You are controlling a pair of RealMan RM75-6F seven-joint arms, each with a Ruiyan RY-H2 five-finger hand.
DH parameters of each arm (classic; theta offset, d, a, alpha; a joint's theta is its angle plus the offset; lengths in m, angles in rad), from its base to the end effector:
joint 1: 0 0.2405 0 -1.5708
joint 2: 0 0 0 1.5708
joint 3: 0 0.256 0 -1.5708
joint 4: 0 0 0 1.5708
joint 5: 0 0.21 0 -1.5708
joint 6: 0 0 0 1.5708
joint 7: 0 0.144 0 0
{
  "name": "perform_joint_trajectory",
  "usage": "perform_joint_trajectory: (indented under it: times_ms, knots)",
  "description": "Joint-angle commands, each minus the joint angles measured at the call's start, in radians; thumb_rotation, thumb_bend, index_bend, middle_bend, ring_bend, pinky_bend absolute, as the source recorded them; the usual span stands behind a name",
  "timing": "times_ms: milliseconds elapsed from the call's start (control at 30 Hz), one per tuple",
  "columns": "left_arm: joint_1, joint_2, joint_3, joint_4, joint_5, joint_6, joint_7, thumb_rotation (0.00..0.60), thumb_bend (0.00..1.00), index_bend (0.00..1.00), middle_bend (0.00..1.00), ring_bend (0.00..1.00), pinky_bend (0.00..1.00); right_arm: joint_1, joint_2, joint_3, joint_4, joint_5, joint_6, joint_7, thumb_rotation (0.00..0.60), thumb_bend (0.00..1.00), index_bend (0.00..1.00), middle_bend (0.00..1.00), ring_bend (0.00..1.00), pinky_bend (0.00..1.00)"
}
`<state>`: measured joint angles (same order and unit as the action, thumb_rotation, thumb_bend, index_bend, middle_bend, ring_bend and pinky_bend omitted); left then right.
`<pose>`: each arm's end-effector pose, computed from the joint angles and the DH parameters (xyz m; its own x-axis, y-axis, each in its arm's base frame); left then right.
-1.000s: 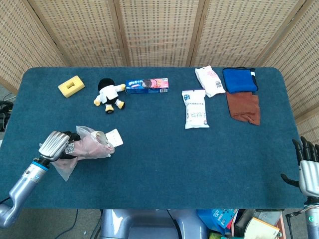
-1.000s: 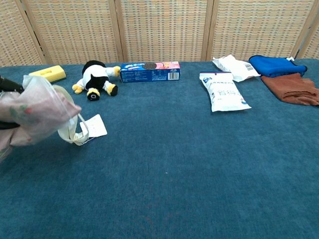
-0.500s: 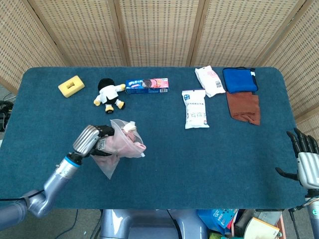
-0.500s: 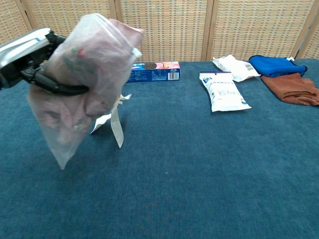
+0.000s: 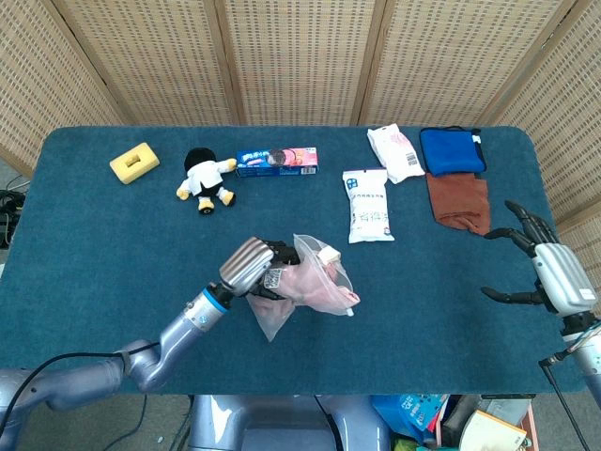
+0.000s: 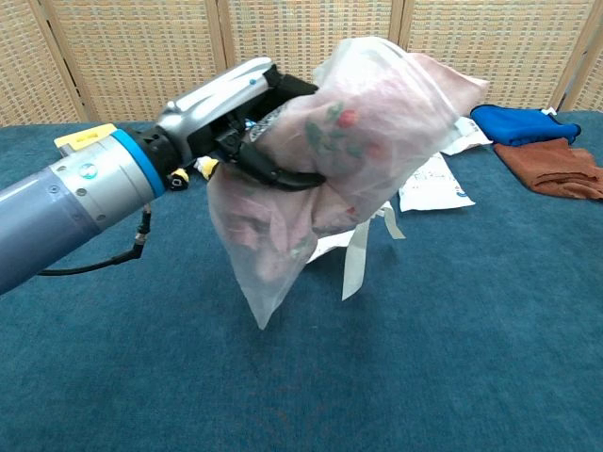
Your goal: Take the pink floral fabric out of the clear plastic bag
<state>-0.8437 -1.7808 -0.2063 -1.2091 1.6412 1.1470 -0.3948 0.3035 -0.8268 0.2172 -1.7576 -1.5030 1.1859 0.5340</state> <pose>-0.0571 0.3356 -0.0489 -0.0020 0.3182 0.9480 0.7131 -0.6642 0.2244 -0.2421 -0.2711 0.2202 0.0431 -0.1263 0.9910 -0.9811 -0.1926 0.0182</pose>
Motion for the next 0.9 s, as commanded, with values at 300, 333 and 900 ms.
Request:
perform_joint_trajectory:
  times_ms: [300,333,900]
  knots:
    - [-0.099,-0.111,-0.058,0.045,-0.058,-0.052,0.089,0.6,0.47,0.61,0.59,0.53,0.65,0.112,0.092,0.02,-0.148,-0.012,-0.141,0.088,0.6,0.02,0.34,0.0,0.0,0.0]
    - [-0.104,-0.116,-0.06,0.049,-0.061,-0.054,0.091,0.6,0.47,0.61,0.59,0.53,0.65,0.118,0.095,0.022,-0.155,-0.01,-0.147,0.088,0.6,0.03,0.34,0.0,0.0,0.0]
    - [-0.169,-0.178,-0.097,0.102,-0.114,-0.055,0.098,0.6,0.47,0.62,0.59,0.53,0.65,0.241,0.104,0.038,-0.3,0.078,-0.303,0.025,0.6,0.03,0.34,0.0,0.0,0.0]
